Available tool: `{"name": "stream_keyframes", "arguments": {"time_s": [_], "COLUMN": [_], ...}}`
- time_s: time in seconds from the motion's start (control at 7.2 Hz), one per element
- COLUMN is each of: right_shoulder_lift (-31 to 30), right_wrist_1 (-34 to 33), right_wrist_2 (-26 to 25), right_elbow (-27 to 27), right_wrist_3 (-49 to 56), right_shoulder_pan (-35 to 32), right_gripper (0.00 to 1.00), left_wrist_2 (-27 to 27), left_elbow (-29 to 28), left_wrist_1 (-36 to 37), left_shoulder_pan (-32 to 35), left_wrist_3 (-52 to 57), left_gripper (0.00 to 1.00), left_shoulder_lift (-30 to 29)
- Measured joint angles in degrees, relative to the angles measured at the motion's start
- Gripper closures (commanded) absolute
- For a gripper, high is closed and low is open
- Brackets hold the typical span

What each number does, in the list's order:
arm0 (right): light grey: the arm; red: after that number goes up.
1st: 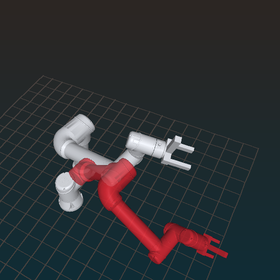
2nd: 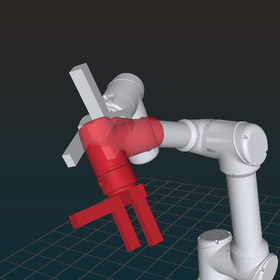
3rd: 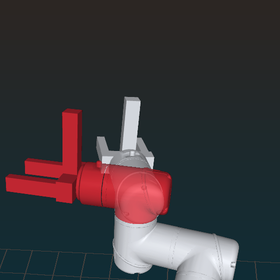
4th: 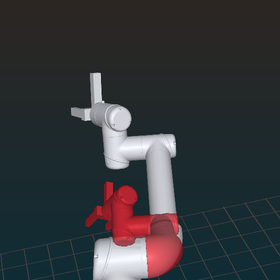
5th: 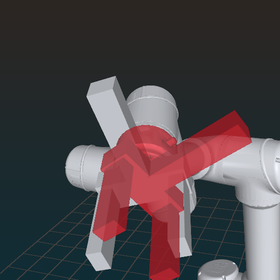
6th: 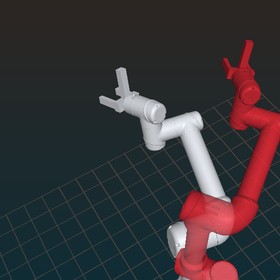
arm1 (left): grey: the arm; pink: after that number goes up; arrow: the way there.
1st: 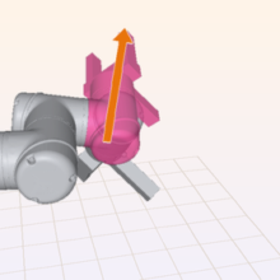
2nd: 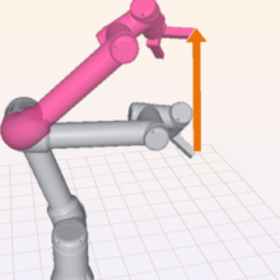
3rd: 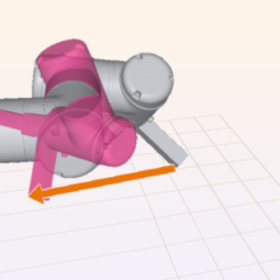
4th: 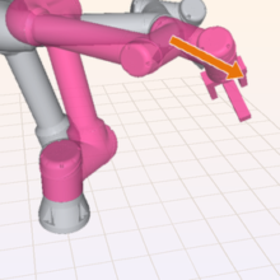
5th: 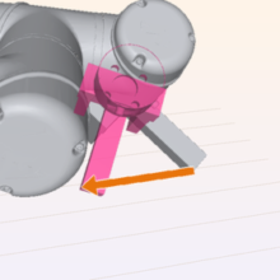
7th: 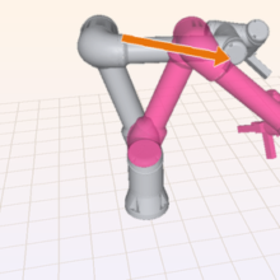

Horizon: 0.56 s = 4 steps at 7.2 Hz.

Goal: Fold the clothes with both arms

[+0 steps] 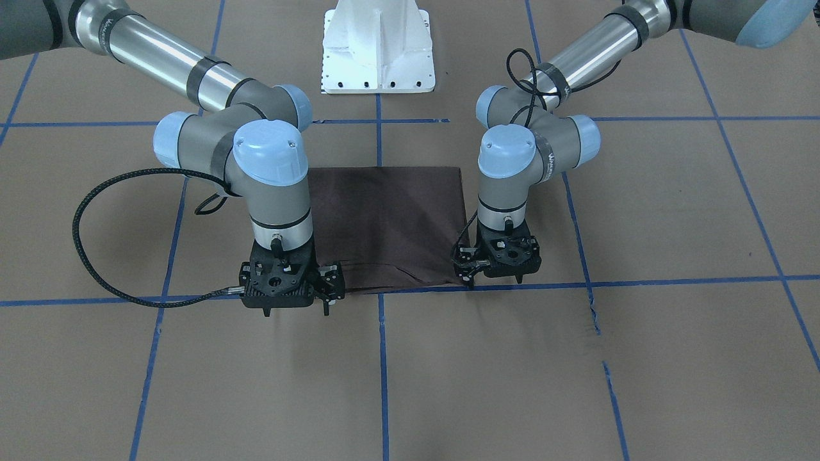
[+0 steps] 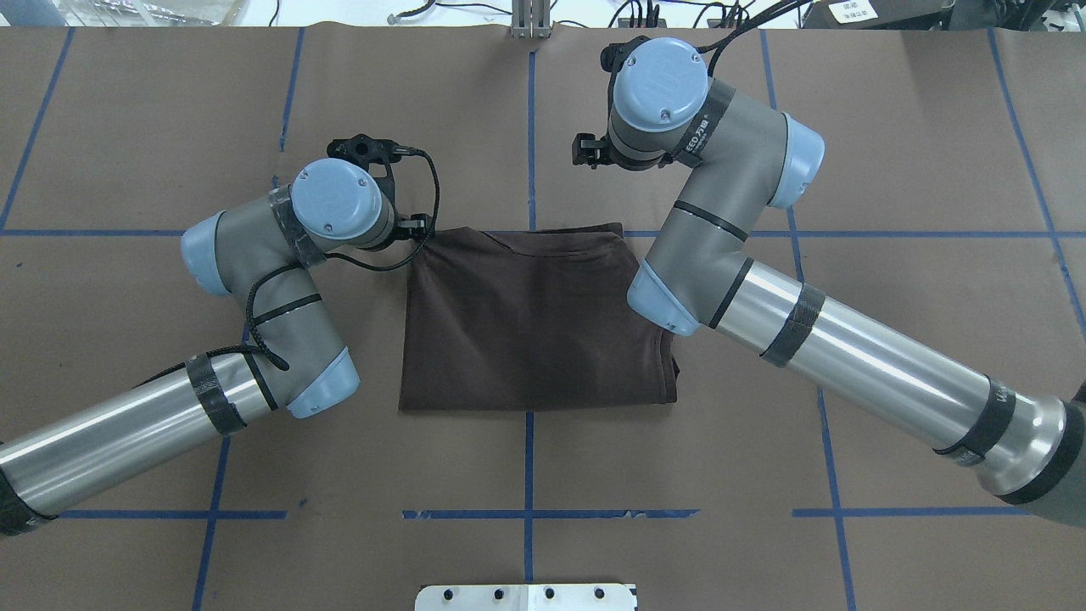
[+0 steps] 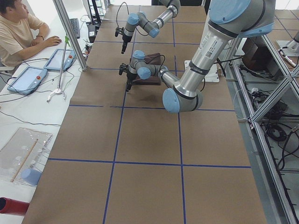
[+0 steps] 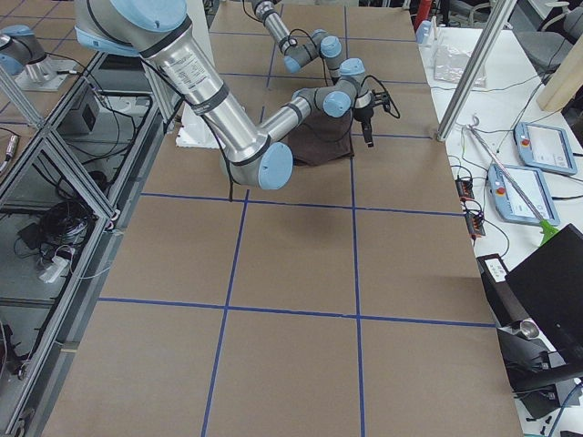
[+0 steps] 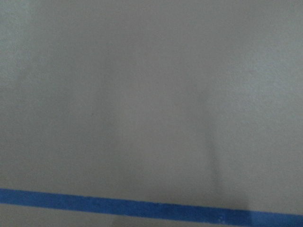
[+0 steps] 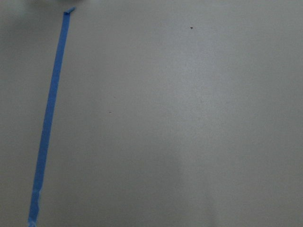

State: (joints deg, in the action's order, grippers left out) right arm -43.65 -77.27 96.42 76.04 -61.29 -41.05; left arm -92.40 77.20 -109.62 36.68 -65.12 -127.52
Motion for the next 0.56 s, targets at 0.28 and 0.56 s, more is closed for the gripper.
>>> {"name": "stream_keyframes", "arguments": {"time_s": [0.28, 0.56], "right_shoulder_lift": [-0.2, -0.7], "right_wrist_1": [0.0, -0.1], "right_wrist_2": [0.1, 2.3], "right_elbow": [0.1, 1.2], "right_wrist_3": [0.0, 0.1], "right_shoulder_pan": [0.0, -0.8], "right_gripper": [0.0, 0.0], "left_wrist_2": [-0.8, -7.2], "left_elbow": [0.9, 7.3], "left_wrist_1": [-0.7, -0.7], "left_shoulder_pan": [3.9, 7.4], "left_wrist_3": [6.6, 10.2], "left_gripper": [0.0, 0.0], "left_shoulder_lift": [0.7, 3.0]}}
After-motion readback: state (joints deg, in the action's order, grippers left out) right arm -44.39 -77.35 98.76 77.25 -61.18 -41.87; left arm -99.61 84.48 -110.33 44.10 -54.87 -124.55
